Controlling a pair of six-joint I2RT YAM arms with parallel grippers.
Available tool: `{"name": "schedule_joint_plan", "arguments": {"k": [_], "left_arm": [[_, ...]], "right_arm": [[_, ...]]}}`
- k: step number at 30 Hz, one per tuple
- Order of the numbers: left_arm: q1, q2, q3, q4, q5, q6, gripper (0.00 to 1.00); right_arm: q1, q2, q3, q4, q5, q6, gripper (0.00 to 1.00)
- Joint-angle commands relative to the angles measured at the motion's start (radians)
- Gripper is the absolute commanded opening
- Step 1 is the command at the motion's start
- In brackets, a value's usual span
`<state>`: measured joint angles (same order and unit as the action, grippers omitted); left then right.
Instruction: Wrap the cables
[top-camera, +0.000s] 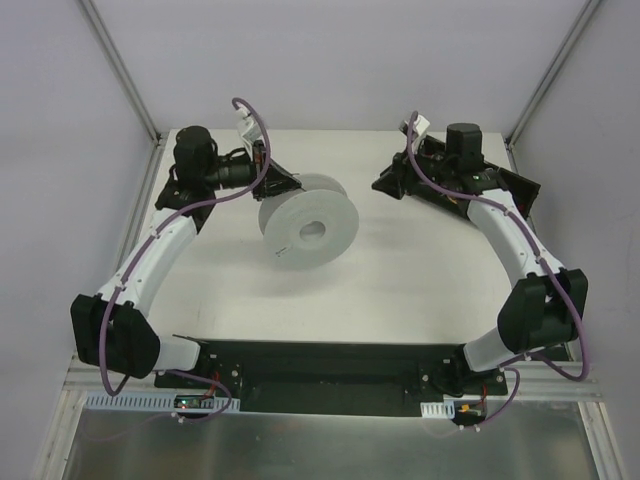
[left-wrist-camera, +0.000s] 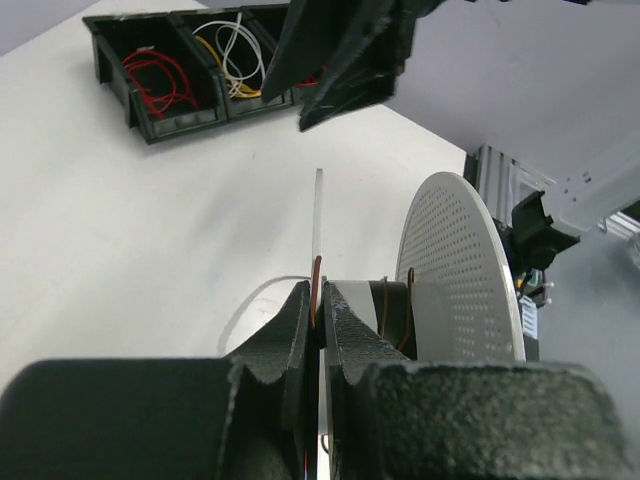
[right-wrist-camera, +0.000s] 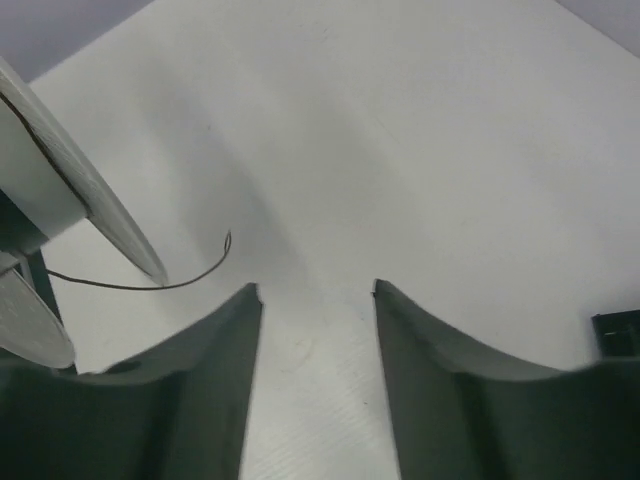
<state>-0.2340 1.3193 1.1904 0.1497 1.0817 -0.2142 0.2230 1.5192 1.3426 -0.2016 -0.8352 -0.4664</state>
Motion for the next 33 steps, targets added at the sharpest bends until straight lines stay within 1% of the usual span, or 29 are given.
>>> {"name": "schedule_joint_plan", "arguments": {"k": [1,3,4,6,8,12,16,18,21,26,30,33], "left_arm": [[0.031,0.043,0.098,0.028,-0.075,-0.164,0.00],[0.054,0.067,0.100,0.121,-0.091,-0.323,0.00],[0.064,0.070,0.095,0.172,-0.107,-0.394,0.00],[0.079,0.087,0.109,0.218,-0.131,-0.500,0.00],[0.088,0.104,0.129,0.255,-0.143,-0.586,0.00],[0.094,0.104,0.159,0.277,-0.233,-0.680,0.00],[0.099,0.097,0.179,0.263,-0.318,-0.746,0.00],[0.099,0.095,0.186,0.248,-0.351,-0.775,0.00],[0.099,0.093,0.193,0.246,-0.373,-0.803,0.00],[0.099,0.081,0.195,0.241,-0.388,-0.807,0.00],[0.099,0.075,0.198,0.229,-0.394,-0.801,0.00],[0.099,0.075,0.201,0.226,-0.398,-0.800,0.00]], "right_arm": [[-0.010,-0.043,0.029,-0.087,0.011,0.003,0.61],[-0.010,-0.066,-0.018,-0.064,0.021,0.009,0.68],[-0.010,-0.077,-0.051,-0.039,0.036,0.024,0.73],[-0.007,-0.100,-0.104,0.013,0.059,0.046,0.82],[-0.007,-0.114,-0.134,0.045,0.061,0.055,0.84],[0.002,-0.136,-0.197,0.157,0.062,0.133,0.85],[0.051,-0.156,-0.287,0.333,0.091,0.271,0.85],[0.084,-0.160,-0.315,0.369,0.117,0.316,0.86],[0.116,-0.175,-0.359,0.442,0.198,0.345,0.86],[0.151,-0.139,-0.347,0.470,0.245,0.301,0.87],[0.188,-0.105,-0.330,0.487,0.242,0.272,0.87],[0.216,-0.085,-0.324,0.469,0.283,0.189,0.85]]}}
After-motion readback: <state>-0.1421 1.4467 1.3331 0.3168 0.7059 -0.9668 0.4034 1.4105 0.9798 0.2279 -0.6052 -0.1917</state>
